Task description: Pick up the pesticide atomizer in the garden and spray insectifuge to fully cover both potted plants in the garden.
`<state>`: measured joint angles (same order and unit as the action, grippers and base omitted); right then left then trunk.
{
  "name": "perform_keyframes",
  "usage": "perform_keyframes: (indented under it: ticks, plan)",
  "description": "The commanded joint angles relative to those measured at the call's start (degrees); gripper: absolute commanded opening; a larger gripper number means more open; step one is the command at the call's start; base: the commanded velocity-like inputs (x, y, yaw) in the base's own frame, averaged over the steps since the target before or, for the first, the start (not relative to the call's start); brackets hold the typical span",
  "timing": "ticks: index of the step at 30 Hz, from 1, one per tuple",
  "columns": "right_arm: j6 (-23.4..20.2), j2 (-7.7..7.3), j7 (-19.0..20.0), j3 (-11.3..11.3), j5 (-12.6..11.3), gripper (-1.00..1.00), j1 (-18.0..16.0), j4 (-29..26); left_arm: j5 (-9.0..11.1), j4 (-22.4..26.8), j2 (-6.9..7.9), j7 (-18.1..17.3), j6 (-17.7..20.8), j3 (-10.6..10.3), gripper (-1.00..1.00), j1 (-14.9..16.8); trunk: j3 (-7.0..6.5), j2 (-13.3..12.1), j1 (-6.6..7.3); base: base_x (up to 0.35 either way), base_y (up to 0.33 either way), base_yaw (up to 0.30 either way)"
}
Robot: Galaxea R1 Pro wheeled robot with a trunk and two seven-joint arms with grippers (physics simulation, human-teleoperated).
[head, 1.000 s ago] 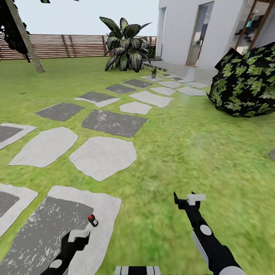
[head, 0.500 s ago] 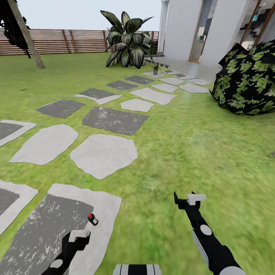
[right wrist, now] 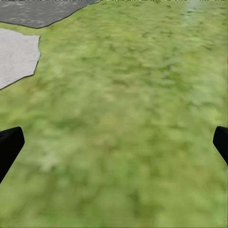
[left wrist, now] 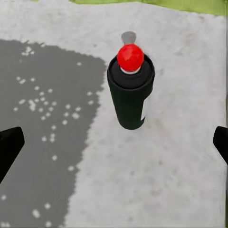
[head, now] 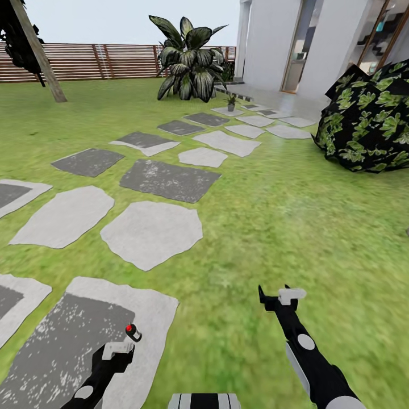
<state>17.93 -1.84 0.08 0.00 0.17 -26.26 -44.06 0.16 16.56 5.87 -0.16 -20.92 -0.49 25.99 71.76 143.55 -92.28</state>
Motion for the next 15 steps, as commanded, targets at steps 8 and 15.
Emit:
perform_keyframes:
  ticks: [8,15]
  plan:
    - [0.18,0.0,0.01,0.04,0.01,1.0,-0.02,0.03,0.02,0.08,-0.06,-0.02,-0.25,-0.11,1.0,0.03,0.04,0.01,-0.01,0.124,-0.069,0.008]
    - [0.18,0.0,0.01,0.07,0.0,1.0,-0.03,0.03,0.02,0.18,-0.11,-0.02,-0.26,-0.13,1.0,0.03,0.04,0.01,-0.01,0.008,-0.005,0.155]
